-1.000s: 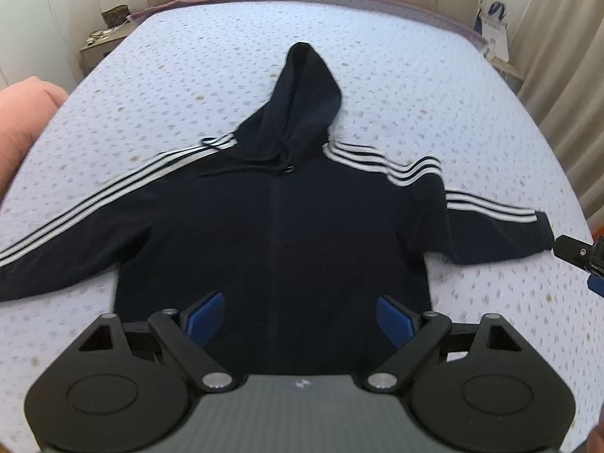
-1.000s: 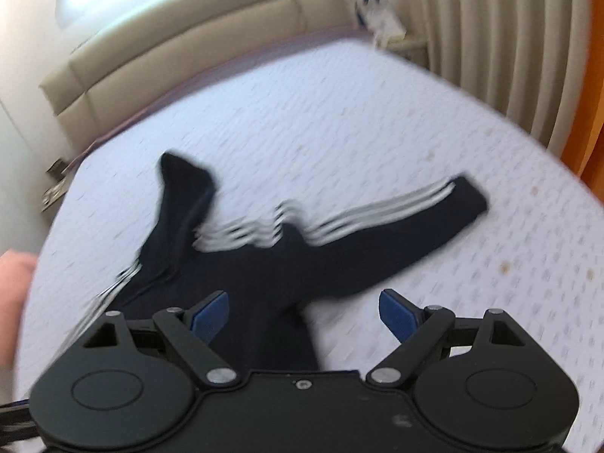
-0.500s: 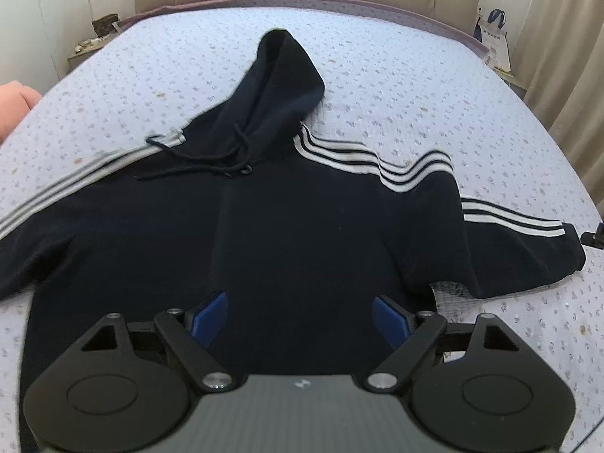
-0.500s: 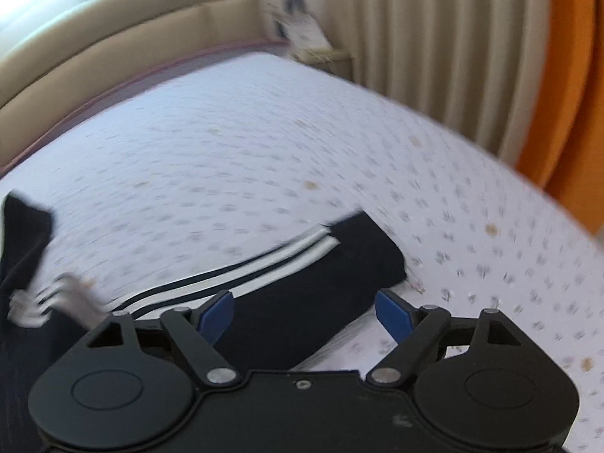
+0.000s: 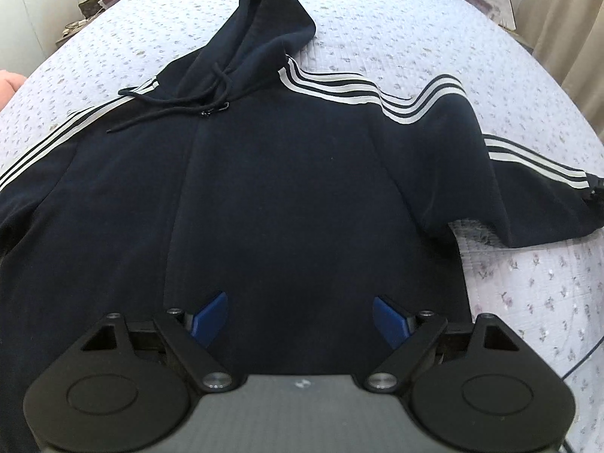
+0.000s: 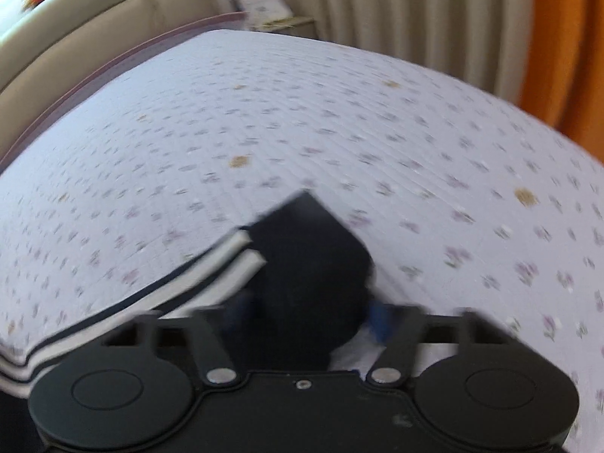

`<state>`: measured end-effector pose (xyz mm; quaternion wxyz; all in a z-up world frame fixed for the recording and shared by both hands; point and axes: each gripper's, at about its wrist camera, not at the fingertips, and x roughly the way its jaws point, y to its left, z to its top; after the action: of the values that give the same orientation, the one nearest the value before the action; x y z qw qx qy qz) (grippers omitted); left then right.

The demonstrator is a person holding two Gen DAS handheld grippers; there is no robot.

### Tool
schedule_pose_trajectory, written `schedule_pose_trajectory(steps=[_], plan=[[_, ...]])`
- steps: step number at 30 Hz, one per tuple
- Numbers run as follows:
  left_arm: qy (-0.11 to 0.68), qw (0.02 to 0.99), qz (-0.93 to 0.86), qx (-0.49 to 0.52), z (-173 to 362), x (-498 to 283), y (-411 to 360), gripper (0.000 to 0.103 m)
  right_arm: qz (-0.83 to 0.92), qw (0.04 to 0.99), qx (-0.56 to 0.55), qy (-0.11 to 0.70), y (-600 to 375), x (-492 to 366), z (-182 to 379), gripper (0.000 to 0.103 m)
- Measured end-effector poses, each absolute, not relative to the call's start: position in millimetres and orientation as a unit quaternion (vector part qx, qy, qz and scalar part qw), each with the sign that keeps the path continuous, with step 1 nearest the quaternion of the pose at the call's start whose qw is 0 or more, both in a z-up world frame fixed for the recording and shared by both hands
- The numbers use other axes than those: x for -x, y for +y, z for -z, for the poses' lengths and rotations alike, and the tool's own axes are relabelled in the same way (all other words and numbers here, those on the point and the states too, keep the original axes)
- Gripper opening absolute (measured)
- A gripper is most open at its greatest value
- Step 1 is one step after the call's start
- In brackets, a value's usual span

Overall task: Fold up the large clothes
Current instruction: 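Grasp the striped sleeve cuff with the right gripper and lift it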

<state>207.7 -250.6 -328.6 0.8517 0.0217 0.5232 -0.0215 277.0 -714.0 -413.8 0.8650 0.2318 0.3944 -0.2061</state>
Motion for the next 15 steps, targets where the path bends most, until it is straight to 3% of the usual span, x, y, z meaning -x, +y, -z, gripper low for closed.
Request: schedule_pose_trajectory(steps=[1, 6, 10, 15], plan=[[0.521, 0.853, 0.021, -0.023, 329.2, -209.4, -251.2, 0.086, 0.192, 0.869, -0.227, 0.395, -710.2, -278.8, 411.4, 0.022], [0.496, 0.867, 0.018, -0.035, 328.0, -218.2, -259.2, 0.085, 0.186, 0.903, -0.172, 0.346, -697.7, -264.3, 365.0, 0.019], [0.464, 0.885, 0.02, -0.035, 331.6, -239.8, -270.8, 0.086, 0.291, 0.901, -0.136, 0.292, -717.5, -230.5, 327.7, 0.019], [0.416, 0.908, 0.043, -0.021, 357.8, -286.7, -285.1, 0.085, 0.31, 0.874, -0.143, 0.346, -729.6, -235.5, 361.5, 0.019]])
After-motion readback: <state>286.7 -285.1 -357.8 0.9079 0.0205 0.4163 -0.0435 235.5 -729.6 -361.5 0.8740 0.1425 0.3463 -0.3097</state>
